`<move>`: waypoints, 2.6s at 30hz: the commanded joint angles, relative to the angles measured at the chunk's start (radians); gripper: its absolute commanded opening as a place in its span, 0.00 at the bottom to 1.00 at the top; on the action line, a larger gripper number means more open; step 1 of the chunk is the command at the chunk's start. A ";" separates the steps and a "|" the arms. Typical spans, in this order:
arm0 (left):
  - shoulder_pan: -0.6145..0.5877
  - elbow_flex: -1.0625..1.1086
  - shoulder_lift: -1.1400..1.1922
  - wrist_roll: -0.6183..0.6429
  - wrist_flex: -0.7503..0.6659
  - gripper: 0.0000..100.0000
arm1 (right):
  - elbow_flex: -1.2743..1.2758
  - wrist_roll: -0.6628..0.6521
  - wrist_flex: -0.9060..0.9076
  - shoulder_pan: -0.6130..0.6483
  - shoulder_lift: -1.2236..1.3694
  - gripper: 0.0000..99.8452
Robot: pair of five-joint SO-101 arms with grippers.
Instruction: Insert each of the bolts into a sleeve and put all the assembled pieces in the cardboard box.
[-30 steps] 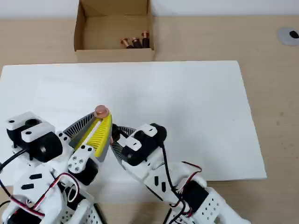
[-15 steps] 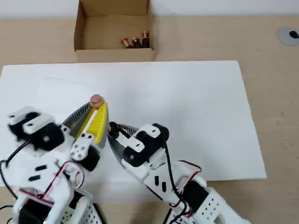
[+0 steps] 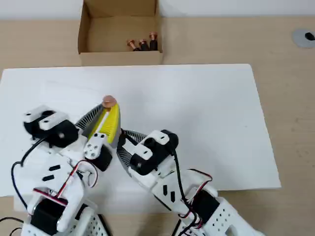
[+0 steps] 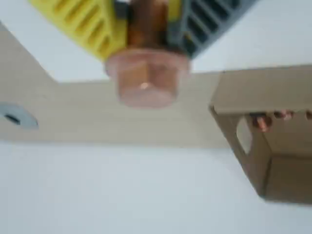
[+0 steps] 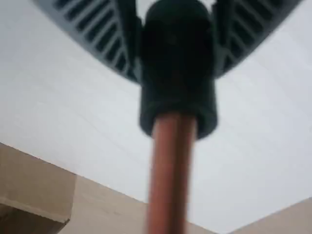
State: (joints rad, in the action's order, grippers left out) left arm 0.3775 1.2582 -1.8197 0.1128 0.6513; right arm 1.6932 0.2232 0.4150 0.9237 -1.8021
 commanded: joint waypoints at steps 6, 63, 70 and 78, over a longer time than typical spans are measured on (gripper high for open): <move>0.005 0.025 -0.007 0.005 0.057 0.00 | -0.004 0.006 -0.031 0.010 -0.125 0.01; -0.407 -0.215 -0.005 -0.198 0.382 0.17 | -0.005 -0.229 -0.068 -0.329 -0.114 0.01; -0.624 0.044 -0.005 -0.204 0.250 0.17 | -0.007 -0.233 -0.316 -0.403 -0.108 0.01; -0.755 0.402 0.002 -0.110 -0.017 0.17 | -0.223 -0.229 -0.428 -0.404 0.269 0.01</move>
State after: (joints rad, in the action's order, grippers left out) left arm -0.3606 1.6602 -1.8167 -0.0683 0.6237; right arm 1.6333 -0.0023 0.0575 0.5370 -1.6916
